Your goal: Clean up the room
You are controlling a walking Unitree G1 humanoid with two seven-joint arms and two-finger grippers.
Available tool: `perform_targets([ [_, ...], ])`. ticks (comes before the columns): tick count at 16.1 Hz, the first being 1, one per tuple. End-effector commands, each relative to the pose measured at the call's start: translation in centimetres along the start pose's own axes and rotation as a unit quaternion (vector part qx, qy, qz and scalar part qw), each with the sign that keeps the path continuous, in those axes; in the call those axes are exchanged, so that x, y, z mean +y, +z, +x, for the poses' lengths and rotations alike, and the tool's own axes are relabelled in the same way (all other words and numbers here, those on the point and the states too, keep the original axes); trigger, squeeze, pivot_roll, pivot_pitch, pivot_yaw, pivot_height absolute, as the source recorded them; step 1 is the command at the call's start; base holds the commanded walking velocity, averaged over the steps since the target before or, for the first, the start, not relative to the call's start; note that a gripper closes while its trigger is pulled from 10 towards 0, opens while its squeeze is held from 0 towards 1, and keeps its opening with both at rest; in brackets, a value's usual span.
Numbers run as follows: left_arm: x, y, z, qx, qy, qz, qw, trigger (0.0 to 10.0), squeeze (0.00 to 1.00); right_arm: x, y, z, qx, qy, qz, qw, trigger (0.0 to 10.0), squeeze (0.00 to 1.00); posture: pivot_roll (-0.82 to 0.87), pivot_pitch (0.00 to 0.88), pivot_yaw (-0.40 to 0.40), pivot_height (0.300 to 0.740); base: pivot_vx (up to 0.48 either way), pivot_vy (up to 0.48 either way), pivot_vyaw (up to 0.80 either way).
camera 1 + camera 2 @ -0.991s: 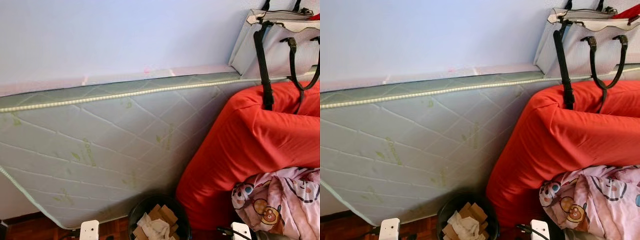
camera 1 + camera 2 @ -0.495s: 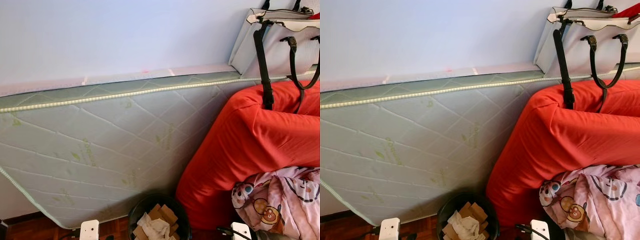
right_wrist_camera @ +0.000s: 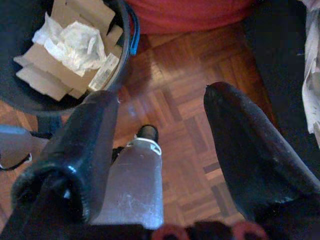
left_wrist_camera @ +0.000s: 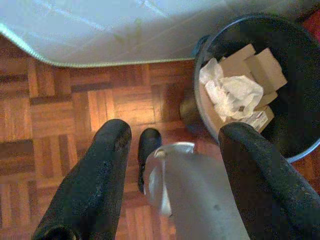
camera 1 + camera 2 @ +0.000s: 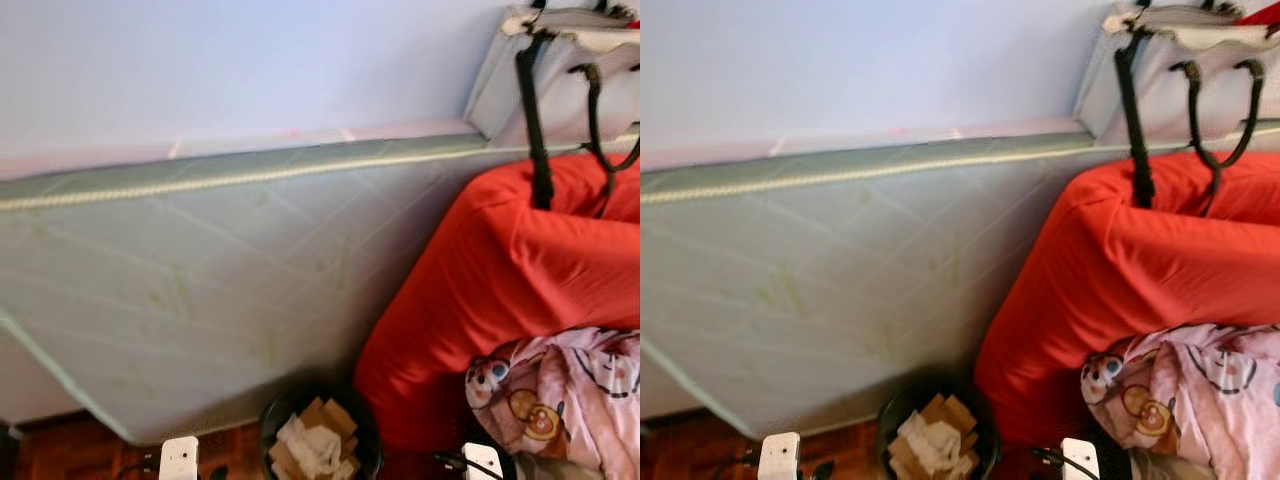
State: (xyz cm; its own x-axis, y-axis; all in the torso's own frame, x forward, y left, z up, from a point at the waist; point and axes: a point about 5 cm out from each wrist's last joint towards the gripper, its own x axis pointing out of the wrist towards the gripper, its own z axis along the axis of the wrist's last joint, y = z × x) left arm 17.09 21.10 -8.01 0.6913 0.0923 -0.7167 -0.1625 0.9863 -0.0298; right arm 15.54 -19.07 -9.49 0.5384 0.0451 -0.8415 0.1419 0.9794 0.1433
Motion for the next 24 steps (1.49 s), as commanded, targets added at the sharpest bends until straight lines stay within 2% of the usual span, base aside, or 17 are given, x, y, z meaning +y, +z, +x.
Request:
perform_targets([
  [1, 0.08, -0.61, -0.18, 0.011, 0.001, -0.003, 1.000, 10.0, 0.00, -0.21, 0.00, -0.05, -0.001, -0.003, -0.001, 1.000, 10.0, 0.00, 0.12, 0.011, -0.090, 0.740, -0.285, 0.000, 0.00],
  [3, 0.12, -0.61, -0.19, 0.012, 0.002, -0.002, 1.000, 10.0, 0.00, -0.20, 0.00, -0.04, -0.001, -0.003, 0.000, 1.000, 10.0, 0.00, 0.12, 0.012, -0.088, 0.740, -0.285, 0.000, 0.00],
  [17, 0.25, -0.58, -0.15, 0.017, 0.000, 0.001, 1.000, 10.0, 0.00, -0.21, -0.04, -0.03, 0.000, -0.012, 0.008, 1.000, 10.0, 0.00, 0.12, 0.017, -0.068, 0.740, 0.000, 0.000, 0.00],
  [24, 0.76, -0.23, -0.10, 0.016, -0.001, 0.012, 1.000, 10.0, 0.00, 0.23, -0.16, 0.06, 0.002, -0.011, 0.014, 1.000, 10.0, 0.00, 0.10, 0.009, -0.037, 0.740, 0.000, 0.000, -0.75],
])
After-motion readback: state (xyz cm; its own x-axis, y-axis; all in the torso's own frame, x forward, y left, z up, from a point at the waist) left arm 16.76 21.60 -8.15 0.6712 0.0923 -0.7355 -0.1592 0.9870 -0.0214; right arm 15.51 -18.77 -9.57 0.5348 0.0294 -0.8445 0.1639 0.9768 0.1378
